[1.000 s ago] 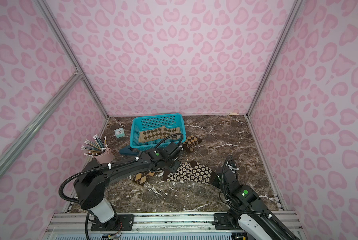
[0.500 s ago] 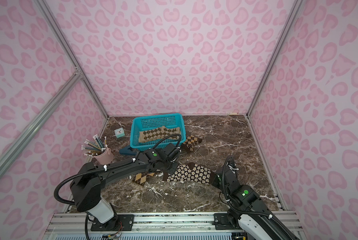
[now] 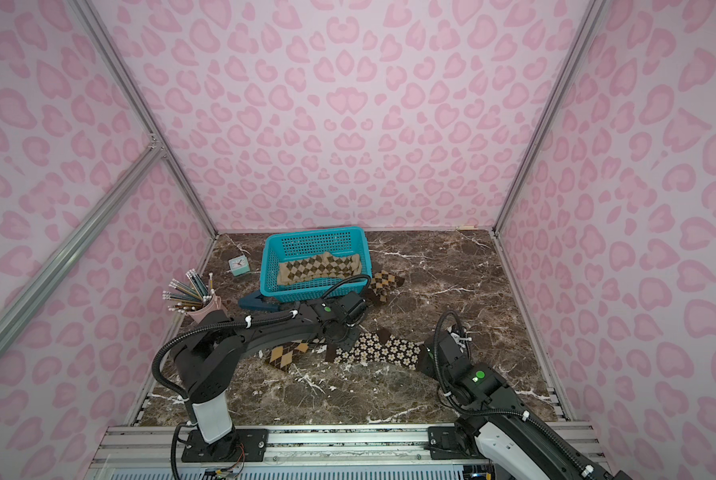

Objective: Place the socks together as a pair
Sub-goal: Place the sock in the sock, then pick up a pair of socks from the center of the board.

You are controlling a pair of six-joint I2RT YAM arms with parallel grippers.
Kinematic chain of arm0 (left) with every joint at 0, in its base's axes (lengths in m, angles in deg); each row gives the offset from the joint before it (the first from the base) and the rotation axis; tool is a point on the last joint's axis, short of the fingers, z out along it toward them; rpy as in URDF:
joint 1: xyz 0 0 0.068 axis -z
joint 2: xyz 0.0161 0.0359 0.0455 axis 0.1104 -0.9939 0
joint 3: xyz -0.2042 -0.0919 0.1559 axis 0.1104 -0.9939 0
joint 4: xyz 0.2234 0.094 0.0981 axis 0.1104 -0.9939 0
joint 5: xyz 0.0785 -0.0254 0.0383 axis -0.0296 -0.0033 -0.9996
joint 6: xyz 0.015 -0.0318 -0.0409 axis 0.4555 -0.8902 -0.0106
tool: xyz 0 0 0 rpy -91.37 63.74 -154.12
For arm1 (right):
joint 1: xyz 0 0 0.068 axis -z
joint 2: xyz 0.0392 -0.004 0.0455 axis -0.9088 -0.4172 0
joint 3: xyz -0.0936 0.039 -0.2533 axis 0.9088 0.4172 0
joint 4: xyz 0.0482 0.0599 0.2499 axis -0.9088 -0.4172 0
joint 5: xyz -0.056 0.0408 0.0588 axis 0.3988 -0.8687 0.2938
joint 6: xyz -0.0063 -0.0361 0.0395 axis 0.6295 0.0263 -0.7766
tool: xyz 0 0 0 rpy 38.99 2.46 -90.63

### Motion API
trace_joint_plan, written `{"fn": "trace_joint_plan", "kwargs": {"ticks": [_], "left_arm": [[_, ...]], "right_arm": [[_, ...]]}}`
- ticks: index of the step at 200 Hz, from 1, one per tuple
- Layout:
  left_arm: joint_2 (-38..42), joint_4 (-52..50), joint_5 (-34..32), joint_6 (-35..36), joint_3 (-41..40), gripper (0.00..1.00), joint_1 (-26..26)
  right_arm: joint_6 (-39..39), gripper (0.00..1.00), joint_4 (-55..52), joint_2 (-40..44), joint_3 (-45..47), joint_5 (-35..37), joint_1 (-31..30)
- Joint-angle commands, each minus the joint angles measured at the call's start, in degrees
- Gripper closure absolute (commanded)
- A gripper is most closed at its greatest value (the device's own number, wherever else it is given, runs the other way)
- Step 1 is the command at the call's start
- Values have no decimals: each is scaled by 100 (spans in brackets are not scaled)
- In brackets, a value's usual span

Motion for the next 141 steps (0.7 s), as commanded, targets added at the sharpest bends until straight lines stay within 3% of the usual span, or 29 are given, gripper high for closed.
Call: {"fn": "trace_joint_plan", "kwargs": {"ticks": [1,23,45,141], "left_arm": [[336,301,-85,-179,55,80,-9],[924,509,132,-463,-266,60,-9],[1446,672,251,-761,-725,50,-3],[2026,1270,588,-1619,-2224,48,-27]], "right_arm": [[-32,53,-145,89,-204,304,-3],[37,45,-58,73,-178,209,-3],[75,43,348,-204,28,-79,-3],[198,48,883,-536,275,-151,50]]}}
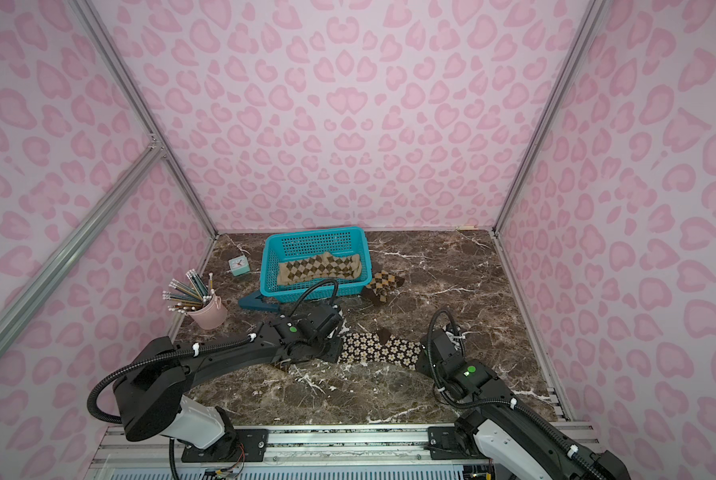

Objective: Place the socks together as a pair
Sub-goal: Pick up a pair of socks from the center of the board.

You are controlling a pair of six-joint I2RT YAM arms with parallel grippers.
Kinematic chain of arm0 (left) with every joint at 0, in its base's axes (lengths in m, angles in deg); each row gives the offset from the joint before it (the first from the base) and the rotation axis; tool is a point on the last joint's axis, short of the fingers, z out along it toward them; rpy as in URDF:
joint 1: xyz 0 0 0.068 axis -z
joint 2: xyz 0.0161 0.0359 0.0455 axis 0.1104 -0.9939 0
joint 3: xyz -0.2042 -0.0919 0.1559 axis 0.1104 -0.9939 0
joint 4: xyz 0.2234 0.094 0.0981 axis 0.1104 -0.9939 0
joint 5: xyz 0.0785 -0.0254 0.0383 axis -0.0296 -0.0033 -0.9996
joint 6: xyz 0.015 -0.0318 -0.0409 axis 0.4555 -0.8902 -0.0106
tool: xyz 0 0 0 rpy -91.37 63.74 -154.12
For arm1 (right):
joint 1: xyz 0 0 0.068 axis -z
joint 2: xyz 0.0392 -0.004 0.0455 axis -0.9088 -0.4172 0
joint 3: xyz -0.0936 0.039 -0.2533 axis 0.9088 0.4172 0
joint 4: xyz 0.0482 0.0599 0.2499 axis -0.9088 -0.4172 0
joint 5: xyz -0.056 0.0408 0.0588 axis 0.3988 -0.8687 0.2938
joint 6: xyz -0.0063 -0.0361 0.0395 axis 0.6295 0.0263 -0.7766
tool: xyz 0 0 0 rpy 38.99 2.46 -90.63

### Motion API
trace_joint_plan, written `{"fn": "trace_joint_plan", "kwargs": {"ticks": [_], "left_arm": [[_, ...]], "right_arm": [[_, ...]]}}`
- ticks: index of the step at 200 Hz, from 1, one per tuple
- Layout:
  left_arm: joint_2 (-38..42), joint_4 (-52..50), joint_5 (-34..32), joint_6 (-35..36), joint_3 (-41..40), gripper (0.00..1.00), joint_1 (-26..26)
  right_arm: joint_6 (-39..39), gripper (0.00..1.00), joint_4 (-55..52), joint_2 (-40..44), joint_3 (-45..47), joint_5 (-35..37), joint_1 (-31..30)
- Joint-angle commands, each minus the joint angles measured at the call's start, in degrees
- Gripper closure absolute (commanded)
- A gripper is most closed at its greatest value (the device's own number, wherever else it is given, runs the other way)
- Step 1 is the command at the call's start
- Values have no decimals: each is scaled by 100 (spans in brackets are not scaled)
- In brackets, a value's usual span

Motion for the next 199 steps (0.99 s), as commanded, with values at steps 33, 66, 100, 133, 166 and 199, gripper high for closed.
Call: {"fn": "trace_joint_plan", "kwargs": {"ticks": [33,66,100,133,166,199], "left_arm": [[-192,625,126,-273,-250,49,-2],[-631,668,50,-295,-60,51,-9],[-953,678,-120,-324,-89,56,-21],[-794,636,-169,-360,-136,58,-9],[-437,332,-372,-426,-49,53,-9],[-336,344,-417,-527,-96,46,-11]], "right_arm": [[72,49,176,0,50,-4,13],[72,50,173,11,49,-4,13],[87,53,191,-8,48,-13,13],[99,53,205,4,60,-22,13],[107,54,213,39,60,-30,13],[107,53,225,72,67,-44,13]]}}
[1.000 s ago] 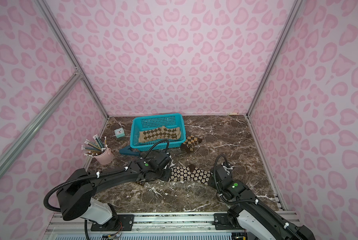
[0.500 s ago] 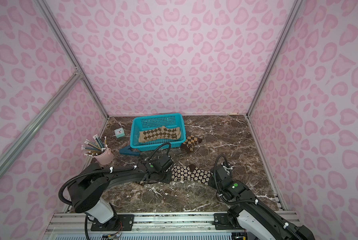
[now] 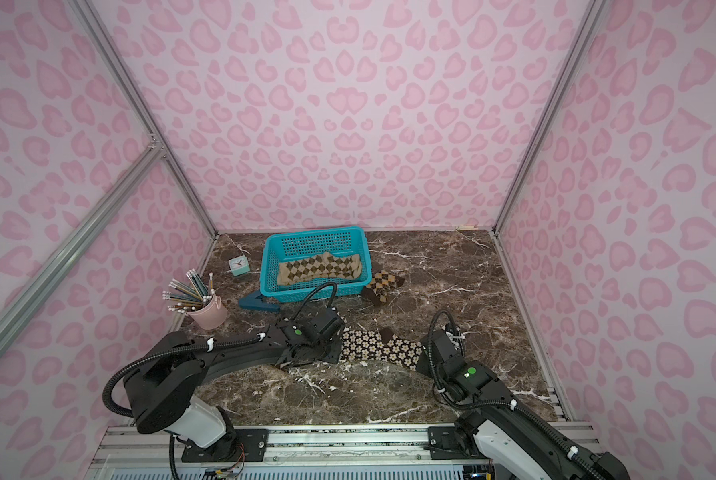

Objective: Place the socks together as a pair
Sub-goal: Pick up a pair of socks from the center of the board.

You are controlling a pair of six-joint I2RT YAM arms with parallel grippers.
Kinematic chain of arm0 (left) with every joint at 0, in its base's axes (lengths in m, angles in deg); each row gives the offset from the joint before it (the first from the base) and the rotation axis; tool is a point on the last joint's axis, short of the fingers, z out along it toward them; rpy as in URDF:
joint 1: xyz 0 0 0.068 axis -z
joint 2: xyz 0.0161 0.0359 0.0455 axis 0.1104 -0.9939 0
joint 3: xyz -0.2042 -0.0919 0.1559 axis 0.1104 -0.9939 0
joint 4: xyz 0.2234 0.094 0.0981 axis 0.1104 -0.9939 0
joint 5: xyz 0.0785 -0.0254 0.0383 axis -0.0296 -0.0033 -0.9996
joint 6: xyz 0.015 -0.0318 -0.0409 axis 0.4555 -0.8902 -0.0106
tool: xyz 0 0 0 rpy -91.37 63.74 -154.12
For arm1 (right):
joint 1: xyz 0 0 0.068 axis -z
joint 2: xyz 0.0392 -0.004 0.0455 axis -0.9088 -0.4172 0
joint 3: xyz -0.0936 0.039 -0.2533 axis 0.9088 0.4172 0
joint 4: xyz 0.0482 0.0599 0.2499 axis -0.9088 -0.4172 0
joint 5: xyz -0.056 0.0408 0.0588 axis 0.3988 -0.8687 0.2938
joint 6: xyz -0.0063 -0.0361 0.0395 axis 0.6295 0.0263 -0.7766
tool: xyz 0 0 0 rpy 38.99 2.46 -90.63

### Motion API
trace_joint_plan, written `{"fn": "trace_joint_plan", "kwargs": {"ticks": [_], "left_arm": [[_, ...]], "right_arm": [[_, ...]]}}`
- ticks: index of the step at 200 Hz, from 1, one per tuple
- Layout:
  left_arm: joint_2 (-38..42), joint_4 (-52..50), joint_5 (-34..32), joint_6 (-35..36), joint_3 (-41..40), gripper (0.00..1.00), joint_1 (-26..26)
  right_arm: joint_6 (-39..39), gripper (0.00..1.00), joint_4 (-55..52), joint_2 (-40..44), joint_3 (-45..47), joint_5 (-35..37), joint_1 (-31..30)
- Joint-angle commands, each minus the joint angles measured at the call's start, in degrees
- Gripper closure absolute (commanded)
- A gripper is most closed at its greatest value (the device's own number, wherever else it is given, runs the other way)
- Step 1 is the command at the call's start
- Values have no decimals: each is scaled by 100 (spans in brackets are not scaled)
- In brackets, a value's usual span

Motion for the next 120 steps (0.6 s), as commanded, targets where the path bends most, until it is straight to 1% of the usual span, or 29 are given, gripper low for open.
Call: {"fn": "trace_joint_plan", "kwargs": {"ticks": [1,32,60,71,86,94,101,120], "left_arm": [[17,41,-114,-123,7,46,-4],[-385,279,-3,-107,50,45,3],[-722,410,32,-97,78,48,-5],[-789,472,54,-97,65,52,-2],[-810,538,80,-107,19,61,-2],[-804,559,87,-98,9,63,0],[-780,564,92,-85,7,72,4],[-736,539,89,-30,33,83,9]], "right_arm": [[41,53,101,30,-7,-2,-9],[52,52,100,12,0,9,-7],[50,52,95,-42,-7,-13,-17],[51,53,108,-64,5,-20,-14],[50,58,138,-116,26,-62,-18],[50,62,165,-127,41,-85,-14],[50,67,185,-132,63,-111,-14],[32,79,239,-106,132,-179,-21]]}}
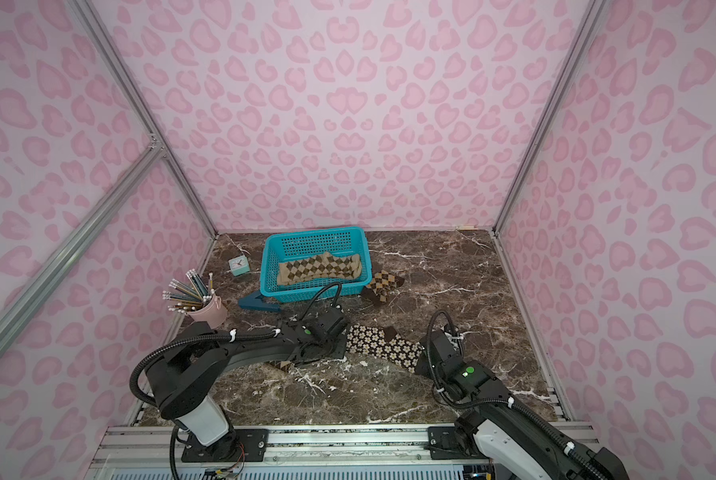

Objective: Place the socks together as a pair
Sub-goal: Pick up a pair of socks from the center of the board.

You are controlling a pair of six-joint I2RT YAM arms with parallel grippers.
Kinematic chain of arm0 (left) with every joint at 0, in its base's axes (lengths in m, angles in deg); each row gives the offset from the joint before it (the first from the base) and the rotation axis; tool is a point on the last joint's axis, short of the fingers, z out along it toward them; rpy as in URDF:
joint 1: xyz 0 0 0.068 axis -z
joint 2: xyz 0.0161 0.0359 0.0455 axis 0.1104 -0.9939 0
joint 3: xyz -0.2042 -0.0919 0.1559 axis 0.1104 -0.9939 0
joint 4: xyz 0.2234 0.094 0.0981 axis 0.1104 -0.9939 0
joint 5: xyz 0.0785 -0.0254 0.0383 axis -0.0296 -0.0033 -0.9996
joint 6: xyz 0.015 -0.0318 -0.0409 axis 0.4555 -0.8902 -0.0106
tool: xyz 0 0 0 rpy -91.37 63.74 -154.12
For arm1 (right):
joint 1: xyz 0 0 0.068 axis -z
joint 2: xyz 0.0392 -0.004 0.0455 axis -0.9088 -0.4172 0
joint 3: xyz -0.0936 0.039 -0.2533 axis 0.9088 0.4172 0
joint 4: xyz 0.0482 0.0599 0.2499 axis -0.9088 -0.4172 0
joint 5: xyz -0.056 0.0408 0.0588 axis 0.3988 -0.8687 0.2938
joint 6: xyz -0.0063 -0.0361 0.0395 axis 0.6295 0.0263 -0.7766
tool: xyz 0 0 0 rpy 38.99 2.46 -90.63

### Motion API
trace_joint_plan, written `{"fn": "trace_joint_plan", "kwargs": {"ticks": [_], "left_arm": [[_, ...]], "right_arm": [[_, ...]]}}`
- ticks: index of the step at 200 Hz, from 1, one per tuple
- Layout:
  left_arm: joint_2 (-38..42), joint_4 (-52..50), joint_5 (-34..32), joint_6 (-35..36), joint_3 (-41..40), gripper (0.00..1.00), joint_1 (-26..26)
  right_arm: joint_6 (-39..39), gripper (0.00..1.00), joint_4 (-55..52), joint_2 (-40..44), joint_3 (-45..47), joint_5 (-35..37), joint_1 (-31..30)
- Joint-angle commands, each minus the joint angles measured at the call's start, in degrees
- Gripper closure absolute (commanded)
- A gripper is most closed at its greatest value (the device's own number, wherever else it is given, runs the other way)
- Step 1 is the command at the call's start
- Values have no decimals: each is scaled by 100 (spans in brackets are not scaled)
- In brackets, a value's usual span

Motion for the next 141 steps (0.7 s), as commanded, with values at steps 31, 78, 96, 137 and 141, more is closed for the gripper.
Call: {"fn": "trace_joint_plan", "kwargs": {"ticks": [31,78,96,137,141], "left_arm": [[86,-230,362,122,47,96,32],[677,-440,370,179,288,96,203],[901,-594,330,205,463,96,273],[1414,-910,209,273,894,96,293],[1455,-956,189,290,951,96,293]], "right_arm": [[-29,94,212,131,146,-178,12],[48,100,193,521,-56,-270,83],[68,100,100,687,-250,-330,101],[242,100,-188,970,-974,-374,95],[258,100,-221,973,-1068,-374,96]]}}
